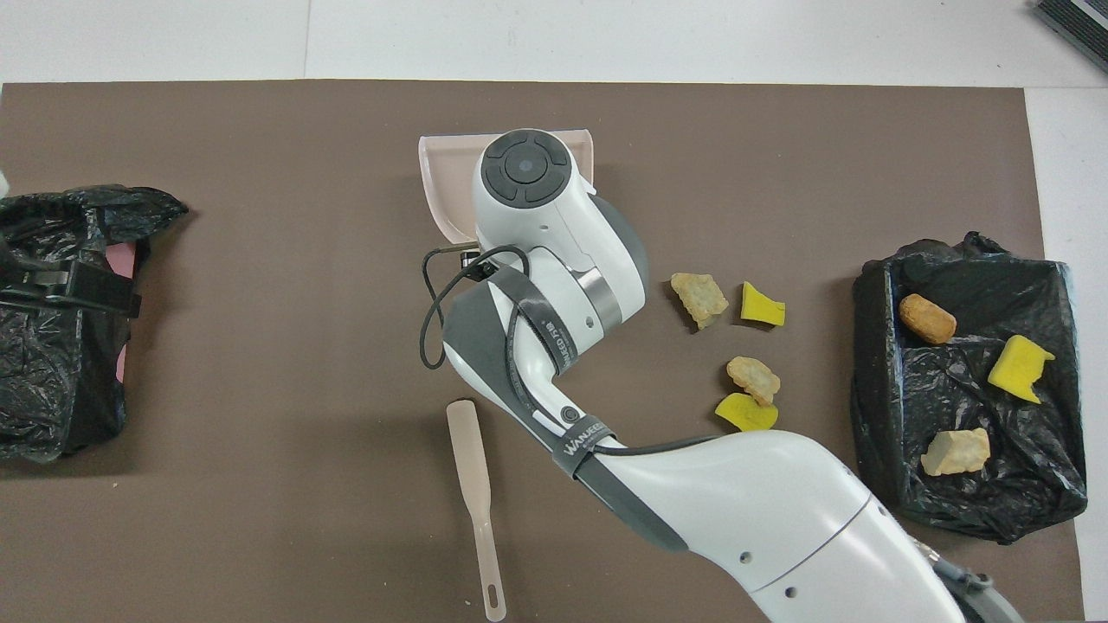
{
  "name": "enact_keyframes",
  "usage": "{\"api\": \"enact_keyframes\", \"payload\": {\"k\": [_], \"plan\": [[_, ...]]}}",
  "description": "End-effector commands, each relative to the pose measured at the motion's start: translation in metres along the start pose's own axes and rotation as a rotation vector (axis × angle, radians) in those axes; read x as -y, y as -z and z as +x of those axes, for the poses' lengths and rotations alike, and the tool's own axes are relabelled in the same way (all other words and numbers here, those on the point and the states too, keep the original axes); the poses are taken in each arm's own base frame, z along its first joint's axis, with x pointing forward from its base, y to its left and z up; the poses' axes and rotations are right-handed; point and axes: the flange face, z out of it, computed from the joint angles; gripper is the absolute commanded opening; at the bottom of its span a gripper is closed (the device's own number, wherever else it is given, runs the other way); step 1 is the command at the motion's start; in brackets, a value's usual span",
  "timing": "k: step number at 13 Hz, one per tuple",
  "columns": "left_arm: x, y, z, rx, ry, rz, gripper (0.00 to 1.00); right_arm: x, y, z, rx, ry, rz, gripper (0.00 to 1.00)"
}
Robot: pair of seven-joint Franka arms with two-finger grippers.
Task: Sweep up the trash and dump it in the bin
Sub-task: 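Bring the empty dustpan back to the table center with the right gripper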
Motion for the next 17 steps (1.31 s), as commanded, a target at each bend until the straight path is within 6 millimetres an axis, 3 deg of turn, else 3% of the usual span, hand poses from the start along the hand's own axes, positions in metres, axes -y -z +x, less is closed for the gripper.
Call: {"api": "enact_keyframes", "payload": {"k": [1, 4, 5, 6, 7, 8, 9, 11, 14, 15, 17], "plan": [[-0.003, -0.002, -0.011, 0.009, -0.013, 0.009, 1.0, 0.018, -0.012, -0.001, -0.011, -0.066, 0.046, 0.0], [-0.003, -0.003, -0.011, 0.005, -0.013, 0.009, 1.0, 0.026, -0.035, -0.008, -0.013, -0.121, 0.074, 0.0], [-0.004, -0.003, -0.011, 0.003, -0.014, 0.008, 1.0, 0.029, -0.03, -0.011, -0.009, -0.117, 0.076, 0.07], [-0.004, -0.004, -0.011, 0.006, -0.014, 0.008, 1.0, 0.031, -0.029, -0.013, -0.01, -0.112, 0.072, 0.21], [-0.004, -0.004, -0.011, 0.006, -0.014, 0.008, 1.0, 0.03, -0.037, -0.015, -0.003, -0.112, 0.069, 0.32], [-0.004, -0.004, -0.011, 0.005, -0.014, 0.008, 1.0, 0.029, -0.035, -0.015, -0.004, -0.114, 0.069, 0.38], [-0.004, -0.004, -0.011, 0.006, -0.014, 0.008, 1.0, 0.029, -0.033, -0.016, -0.002, -0.116, 0.075, 0.51], [0.0, -0.004, -0.012, 0.009, 0.006, 0.005, 1.0, 0.031, -0.011, -0.02, -0.014, -0.119, 0.092, 0.58], [-0.003, -0.005, -0.012, 0.011, -0.013, 0.005, 1.0, 0.038, 0.016, -0.059, -0.005, -0.091, 0.066, 0.68], [-0.004, -0.005, -0.011, 0.005, -0.011, 0.003, 1.0, 0.037, 0.024, -0.076, 0.0, -0.077, 0.053, 0.78], [-0.01, -0.014, -0.003, 0.012, -0.025, 0.0, 1.0, 0.044, 0.034, -0.118, 0.018, -0.053, 0.022, 0.82]]}}
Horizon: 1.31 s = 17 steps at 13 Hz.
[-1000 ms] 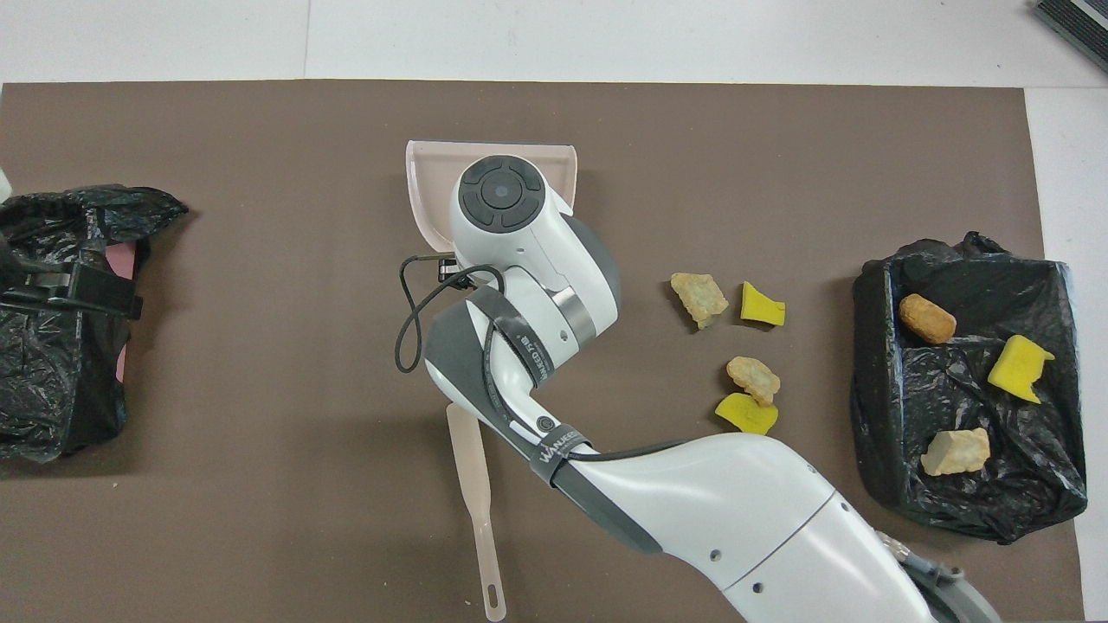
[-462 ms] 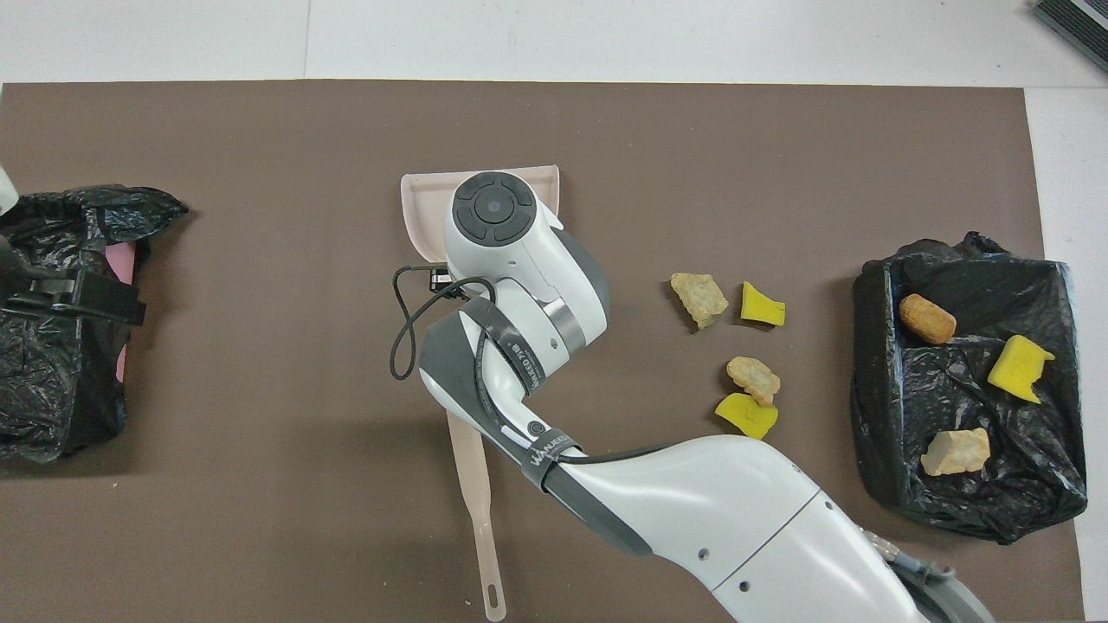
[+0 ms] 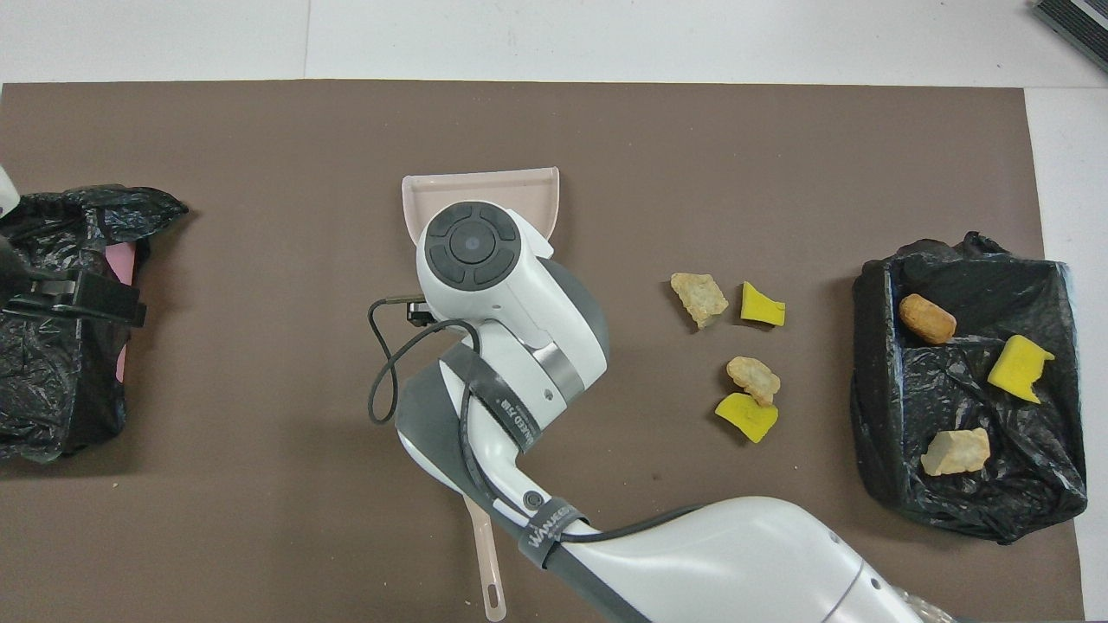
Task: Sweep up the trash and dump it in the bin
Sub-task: 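Reach the left gripper to the dustpan while the right gripper grasps the brush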
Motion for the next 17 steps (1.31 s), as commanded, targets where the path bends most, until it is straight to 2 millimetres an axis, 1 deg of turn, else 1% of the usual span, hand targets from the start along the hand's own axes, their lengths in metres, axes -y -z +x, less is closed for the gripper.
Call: {"api": "enact_keyframes", "payload": {"k": [1, 2, 3, 4, 5, 6, 7, 8, 9, 10, 11, 13, 14, 15, 16, 17], "plan": [[-0.019, -0.014, 0.009, -0.012, -0.04, -0.003, 1.0, -0.005, 0.016, -0.071, 0.035, 0.0, -0.039, 0.83], [-0.024, -0.024, 0.018, -0.01, -0.044, -0.007, 1.0, -0.012, 0.026, -0.09, 0.037, 0.008, -0.051, 0.83], [-0.035, -0.033, 0.028, -0.024, -0.06, -0.012, 1.0, -0.011, 0.032, -0.117, 0.041, 0.036, -0.065, 0.83], [-0.052, -0.041, 0.038, -0.05, -0.087, -0.013, 1.0, -0.009, 0.032, -0.144, 0.05, 0.064, -0.081, 0.83], [-0.059, -0.052, 0.048, -0.057, -0.092, -0.018, 1.0, -0.007, 0.026, -0.173, 0.064, 0.101, -0.103, 0.83], [-0.078, -0.061, 0.054, -0.065, -0.104, -0.019, 1.0, -0.011, 0.021, -0.192, 0.075, 0.117, -0.115, 0.82], [-0.101, -0.076, 0.061, -0.059, -0.103, -0.023, 1.0, -0.014, 0.015, -0.212, 0.104, 0.117, -0.099, 0.82], [-0.114, -0.086, 0.068, -0.064, -0.097, -0.02, 1.0, -0.015, 0.003, -0.231, 0.13, 0.132, -0.079, 0.82], [-0.134, -0.098, 0.073, -0.071, -0.101, -0.021, 1.0, -0.016, -0.01, -0.247, 0.143, 0.151, -0.086, 0.82], [-0.145, -0.107, 0.078, -0.077, -0.081, -0.024, 1.0, -0.017, -0.02, -0.254, 0.152, 0.157, -0.096, 0.81], [-0.172, -0.127, 0.081, -0.065, -0.082, -0.023, 1.0, -0.016, -0.029, -0.26, 0.148, 0.161, -0.093, 0.81], [-0.21, -0.162, 0.089, -0.074, -0.083, 0.009, 1.0, -0.022, -0.051, -0.27, 0.173, 0.15, -0.086, 0.8], [-0.228, -0.176, 0.087, -0.071, -0.087, 0.007, 1.0, -0.016, -0.051, -0.275, 0.166, 0.143, -0.062, 0.79], [-0.242, -0.195, 0.086, -0.069, -0.071, 0.005, 1.0, -0.013, -0.051, -0.272, 0.156, 0.137, -0.04, 0.78], [-0.261, -0.216, 0.079, -0.077, -0.06, -0.001, 1.0, -0.012, -0.051, -0.272, 0.148, 0.145, -0.03, 0.77], [-0.267, -0.231, 0.074, -0.088, -0.038, -0.008, 1.0, -0.01, -0.051, -0.273, 0.145, 0.15, -0.025, 0.75]]}}
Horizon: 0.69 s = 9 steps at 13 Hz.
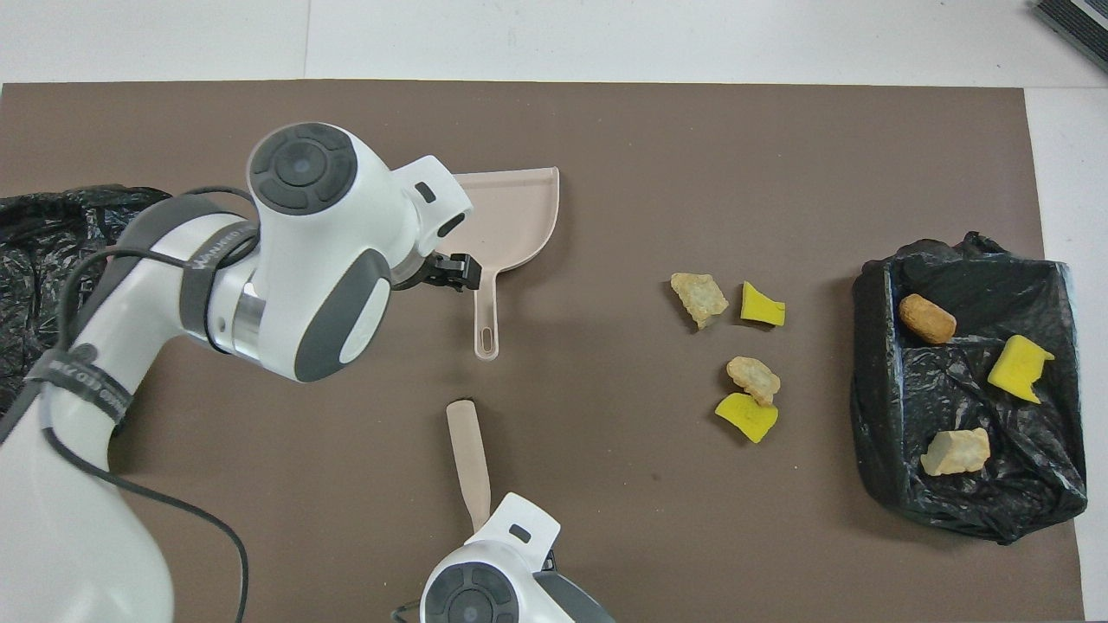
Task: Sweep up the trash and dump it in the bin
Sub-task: 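Reach the left gripper to the dustpan while the right gripper grasps the brush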
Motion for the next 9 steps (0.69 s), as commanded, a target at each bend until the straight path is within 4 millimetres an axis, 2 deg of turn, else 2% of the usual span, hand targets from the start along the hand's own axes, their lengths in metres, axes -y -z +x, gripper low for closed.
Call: {"api": "enact_keyframes", "payload": {"k": [1, 4, 5, 6, 9], "plan": [[-0.018, -0.034, -0.016, -0.035, 0.029, 0.011, 1.0, 0.0, 0.003, -0.003, -0.007, -0.001, 0.034, 0.72], [-0.043, -0.067, -0.018, -0.04, 0.089, -0.003, 1.0, 0.011, -0.008, -0.011, -0.009, 0.029, 0.034, 0.33], [-0.054, -0.077, -0.02, -0.042, 0.095, -0.008, 1.0, 0.013, -0.007, -0.012, -0.009, 0.025, 0.034, 0.13], [-0.054, -0.078, -0.019, -0.036, 0.096, -0.004, 1.0, 0.013, -0.006, -0.012, -0.009, 0.019, 0.034, 0.0], [-0.052, -0.071, -0.016, -0.038, 0.1, -0.002, 1.0, 0.014, -0.004, -0.015, -0.005, -0.002, 0.028, 0.0]]}}
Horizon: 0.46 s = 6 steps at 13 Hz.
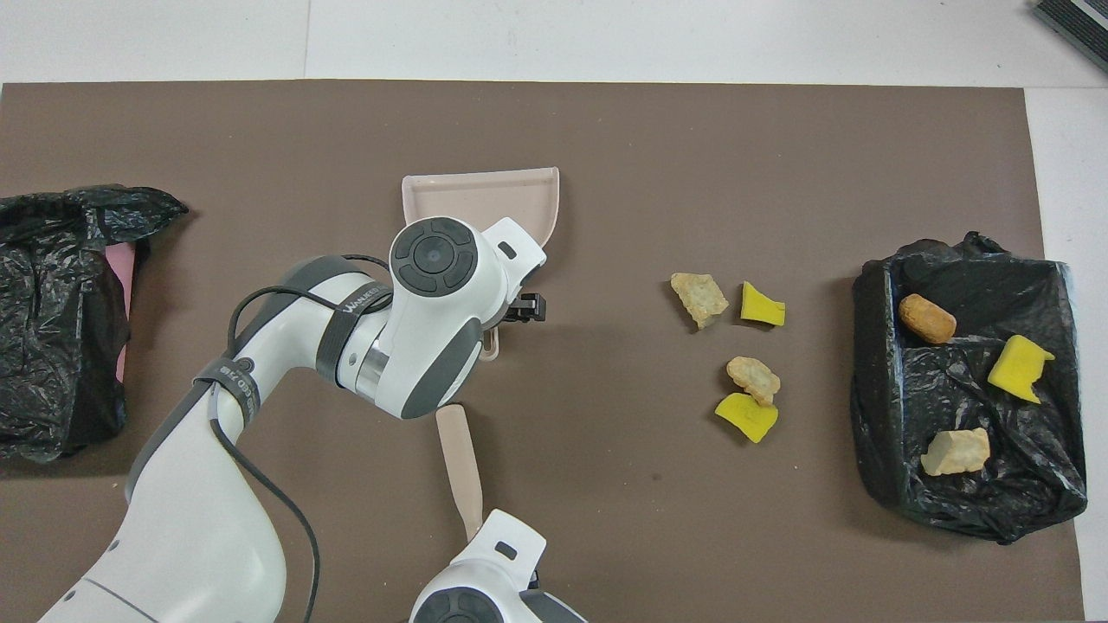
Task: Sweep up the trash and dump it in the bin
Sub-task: 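Reach the left gripper to the dustpan while the right gripper grasps the brush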
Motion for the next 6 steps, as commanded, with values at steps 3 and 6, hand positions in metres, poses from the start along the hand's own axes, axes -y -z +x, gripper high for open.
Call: {"api": "enact_keyframes", "payload": {"k": [3, 6], "plan": [[0.004, 0.014, 0.005, 0.001, 0.017, 0.03, 0.7, -0.013, 0.028, -0.019, 0.029, -0.086, -0.038, 0.0], [0.005, 0.014, 0.005, 0.009, 0.015, 0.034, 0.0, -0.045, 0.056, -0.04, 0.087, -0.2, -0.136, 0.0]]}}
